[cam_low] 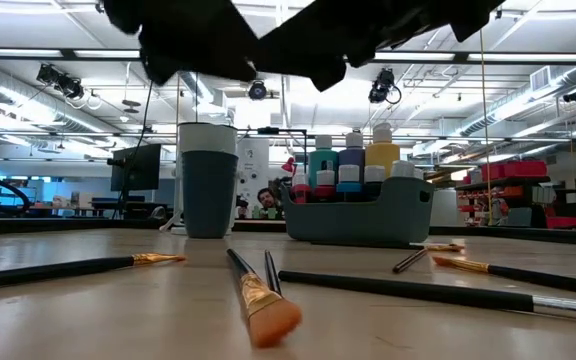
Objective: Pick & Place Paint Supplies
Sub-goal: Put the gold paint brush into the blue cup
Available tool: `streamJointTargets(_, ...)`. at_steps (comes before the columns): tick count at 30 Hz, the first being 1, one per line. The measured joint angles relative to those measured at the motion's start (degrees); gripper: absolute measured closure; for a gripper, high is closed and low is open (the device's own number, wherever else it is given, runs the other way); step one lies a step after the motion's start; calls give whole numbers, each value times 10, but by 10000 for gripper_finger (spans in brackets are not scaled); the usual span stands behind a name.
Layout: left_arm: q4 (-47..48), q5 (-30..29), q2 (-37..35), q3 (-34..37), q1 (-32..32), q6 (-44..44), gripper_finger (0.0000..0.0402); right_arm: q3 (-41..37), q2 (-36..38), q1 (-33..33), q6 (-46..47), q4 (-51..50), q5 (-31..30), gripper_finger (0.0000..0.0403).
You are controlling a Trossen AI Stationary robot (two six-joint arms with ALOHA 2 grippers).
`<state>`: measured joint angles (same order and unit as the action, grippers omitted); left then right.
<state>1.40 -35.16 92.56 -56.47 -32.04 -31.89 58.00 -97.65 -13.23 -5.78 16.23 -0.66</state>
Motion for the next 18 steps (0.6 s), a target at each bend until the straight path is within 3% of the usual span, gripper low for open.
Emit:
streamJointTargets(5, 19, 58, 25, 0, 13, -84, 225, 0, 0, 0, 4, -14, 0, 216)
streamJointTargets(18, 119, 91, 96, 0, 6, -174, 233, 0, 0, 0, 3, -13, 0, 217)
